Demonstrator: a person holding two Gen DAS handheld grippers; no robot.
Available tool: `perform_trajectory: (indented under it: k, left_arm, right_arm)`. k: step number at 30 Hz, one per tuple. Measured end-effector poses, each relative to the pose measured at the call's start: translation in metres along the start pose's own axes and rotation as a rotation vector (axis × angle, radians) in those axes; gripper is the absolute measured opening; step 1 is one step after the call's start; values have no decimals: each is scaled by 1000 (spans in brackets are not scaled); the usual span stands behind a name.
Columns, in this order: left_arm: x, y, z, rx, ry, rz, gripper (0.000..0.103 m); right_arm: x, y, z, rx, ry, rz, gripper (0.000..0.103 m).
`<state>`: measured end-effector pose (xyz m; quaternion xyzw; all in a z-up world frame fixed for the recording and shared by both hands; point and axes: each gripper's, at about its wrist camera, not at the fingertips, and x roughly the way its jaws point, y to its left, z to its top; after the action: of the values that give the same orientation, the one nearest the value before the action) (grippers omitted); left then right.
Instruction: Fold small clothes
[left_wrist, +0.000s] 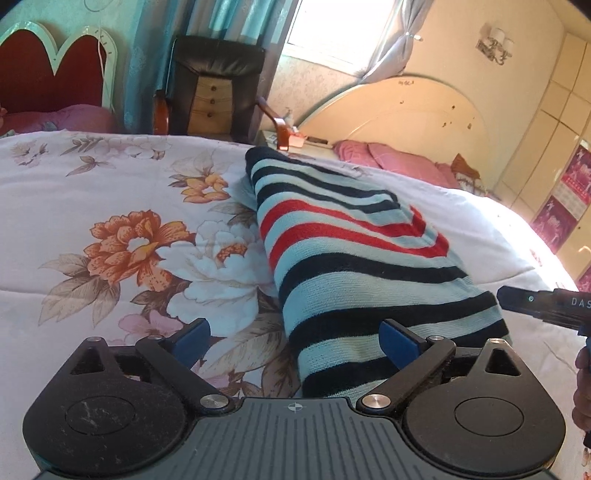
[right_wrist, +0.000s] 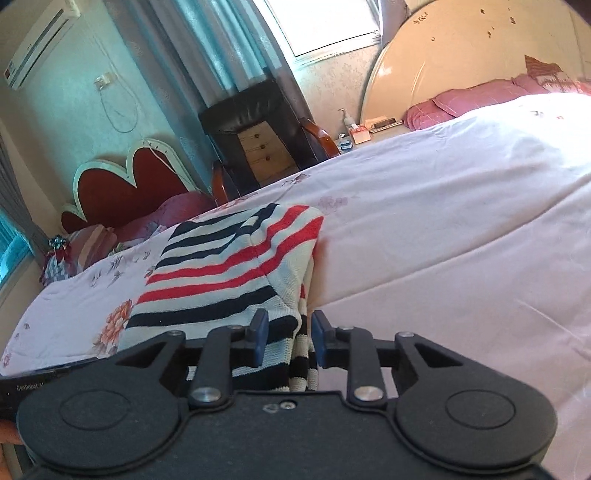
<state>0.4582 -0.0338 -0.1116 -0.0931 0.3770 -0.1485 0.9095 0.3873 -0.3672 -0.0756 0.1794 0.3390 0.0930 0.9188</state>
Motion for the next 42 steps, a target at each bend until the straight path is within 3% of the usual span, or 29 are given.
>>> perform_trajectory:
  k: [2, 4, 5, 6, 8, 10, 14, 19, 24, 29, 30, 34, 36, 42]
  left_arm:
    - [2, 4, 0, -35, -3, -16, 97]
    - [5, 11, 4, -69, -7, -51, 97]
    - [7, 15, 7, -90, -3, -72, 97]
    - [12, 19, 11, -113, 11, -107, 97]
    - [24, 27, 18, -170, 47, -204, 97]
    - [37, 34, 23, -225, 78, -252, 97]
    - [59, 39, 32, -255, 115, -270, 97]
    - [84, 43, 38, -290, 163, -356, 93]
    - [102, 38, 41, -281, 188, -388, 80]
    - [114, 35, 46, -287, 184, -407, 80]
    - [116, 34, 46, -282, 184, -407, 80]
    - [120, 29, 51, -266, 185, -402, 78]
    - [121, 28, 52, -249, 185, -391, 63]
    - [114, 27, 55, -228, 152, -400, 54]
  right_arm:
    - [9, 1, -2, 0, 25, 0, 26]
    - [14, -2, -1, 22, 33, -4, 34]
    - [16, -6, 1, 43, 35, -1, 45]
    - [19, -11, 4, 64, 38, 1, 63]
    - [25, -22, 10, 99, 39, 27, 75]
    - [34, -34, 18, 157, 67, 76, 75]
    - [58, -65, 32, 323, 152, 225, 74]
    - [91, -83, 38, 365, 261, 270, 67]
    - [105, -78, 39, 339, 307, 348, 64]
    - [117, -61, 42, 281, 336, 390, 60]
    - [118, -57, 42, 265, 332, 387, 55]
    - [117, -43, 41, 185, 284, 362, 50]
    - [115, -40, 40, 167, 272, 356, 44]
    - [107, -27, 47, 104, 249, 344, 34]
